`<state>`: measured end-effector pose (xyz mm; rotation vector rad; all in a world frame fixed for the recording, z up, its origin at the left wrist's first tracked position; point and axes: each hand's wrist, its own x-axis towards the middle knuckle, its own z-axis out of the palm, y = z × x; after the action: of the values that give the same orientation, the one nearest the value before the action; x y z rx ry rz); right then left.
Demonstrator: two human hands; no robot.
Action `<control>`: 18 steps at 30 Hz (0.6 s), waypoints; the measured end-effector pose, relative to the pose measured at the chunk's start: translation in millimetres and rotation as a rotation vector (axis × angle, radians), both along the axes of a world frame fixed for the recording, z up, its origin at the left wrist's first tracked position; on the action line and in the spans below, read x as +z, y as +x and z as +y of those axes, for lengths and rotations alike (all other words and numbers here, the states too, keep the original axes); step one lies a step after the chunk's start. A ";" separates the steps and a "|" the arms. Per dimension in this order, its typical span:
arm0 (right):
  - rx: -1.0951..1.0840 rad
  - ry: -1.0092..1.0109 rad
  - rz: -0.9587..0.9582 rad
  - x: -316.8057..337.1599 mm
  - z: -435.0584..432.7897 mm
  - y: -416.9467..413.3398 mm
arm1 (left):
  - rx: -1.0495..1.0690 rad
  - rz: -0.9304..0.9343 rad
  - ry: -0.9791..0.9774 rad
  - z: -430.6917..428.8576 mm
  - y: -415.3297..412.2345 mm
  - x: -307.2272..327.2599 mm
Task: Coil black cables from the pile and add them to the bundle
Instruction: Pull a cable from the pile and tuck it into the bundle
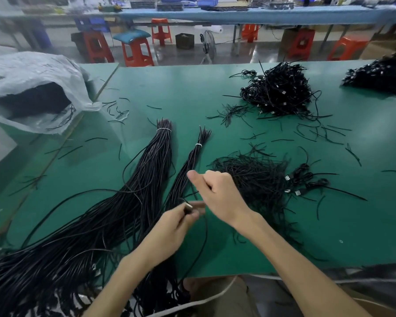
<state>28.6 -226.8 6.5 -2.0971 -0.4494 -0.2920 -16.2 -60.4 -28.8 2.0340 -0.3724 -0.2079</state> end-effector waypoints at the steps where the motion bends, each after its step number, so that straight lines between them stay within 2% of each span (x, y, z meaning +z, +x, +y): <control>1: 0.017 -0.001 -0.013 1.1 5.1 -3.7 | 0.090 0.029 -0.159 -1.2 4.0 -4.2; 3: 0.065 0.033 0.040 -1.1 13.0 -10.7 | 0.141 0.139 -0.515 -1.3 10.9 -6.2; 5: 0.089 0.075 0.086 -5.4 17.7 -17.4 | 0.069 0.236 -0.786 -4.0 10.9 -1.5; 7: 0.066 0.094 0.033 -11.4 21.7 -23.4 | 0.081 0.271 -0.904 -10.0 10.4 6.7; 10: 0.020 -0.024 -0.051 -19.7 23.4 -29.8 | 0.144 0.327 -1.140 -12.0 15.0 21.4; 13: -0.084 -0.054 -0.011 -31.5 9.5 -24.1 | 0.156 0.407 -1.389 3.0 13.8 42.4; 15: -0.161 0.015 0.052 -32.9 -2.6 -14.5 | 0.021 0.441 -1.361 14.8 6.9 51.5; 16: -0.195 0.032 0.049 -30.7 -7.4 -9.5 | -0.066 0.448 -1.247 19.2 3.6 53.3; 18: -0.235 0.023 0.004 -22.0 -11.7 -0.8 | -0.168 0.350 -0.825 22.8 -1.8 49.4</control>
<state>27.8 -238.5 -15.5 -2.1292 -0.1951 -0.4273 -18.0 -37.6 20.6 1.1292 -0.3332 -0.4269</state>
